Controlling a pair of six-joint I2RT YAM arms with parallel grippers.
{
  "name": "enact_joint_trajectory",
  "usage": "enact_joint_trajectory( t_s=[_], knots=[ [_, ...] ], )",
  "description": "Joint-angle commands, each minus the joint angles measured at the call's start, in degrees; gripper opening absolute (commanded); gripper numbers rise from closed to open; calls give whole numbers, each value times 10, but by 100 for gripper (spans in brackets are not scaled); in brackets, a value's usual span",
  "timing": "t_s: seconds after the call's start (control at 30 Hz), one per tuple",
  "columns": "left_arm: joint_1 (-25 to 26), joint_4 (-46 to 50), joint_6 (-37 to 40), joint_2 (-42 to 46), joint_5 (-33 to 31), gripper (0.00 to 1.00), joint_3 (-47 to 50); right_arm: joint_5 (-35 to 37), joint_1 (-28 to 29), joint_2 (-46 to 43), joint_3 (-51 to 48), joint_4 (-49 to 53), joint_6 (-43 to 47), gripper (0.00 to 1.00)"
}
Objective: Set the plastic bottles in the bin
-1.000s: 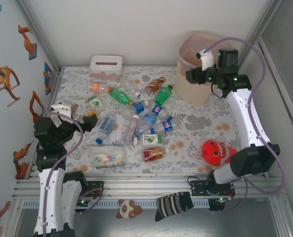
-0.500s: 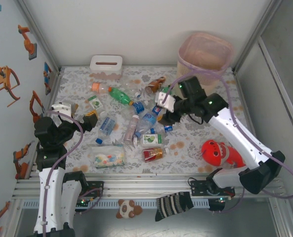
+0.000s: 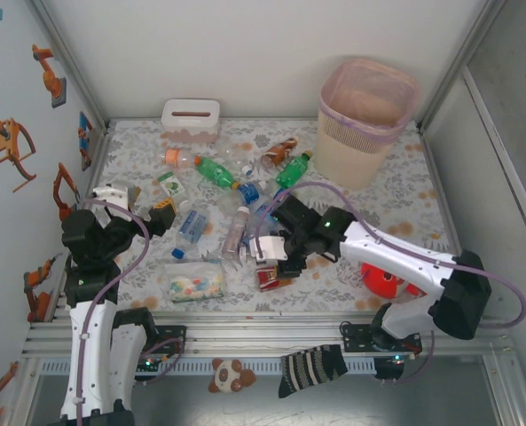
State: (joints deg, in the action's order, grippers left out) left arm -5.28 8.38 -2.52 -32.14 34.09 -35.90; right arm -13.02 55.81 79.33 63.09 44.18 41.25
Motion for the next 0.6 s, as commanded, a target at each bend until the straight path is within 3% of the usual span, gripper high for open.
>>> enact_joint_trajectory(
  t_s=[0.0,0.33,0.57],
  knots=[
    [-1,-7,0,2,8,96,-15,39,26,19,-35,-60,-19,62],
    [-1,-9,-2,-2,9,96,-15,99,63,100,-58,-103,-14,67],
    [0,-10,-3,-2,9,96,-14,95,68,132,-59,-103,-15,67]
  ],
)
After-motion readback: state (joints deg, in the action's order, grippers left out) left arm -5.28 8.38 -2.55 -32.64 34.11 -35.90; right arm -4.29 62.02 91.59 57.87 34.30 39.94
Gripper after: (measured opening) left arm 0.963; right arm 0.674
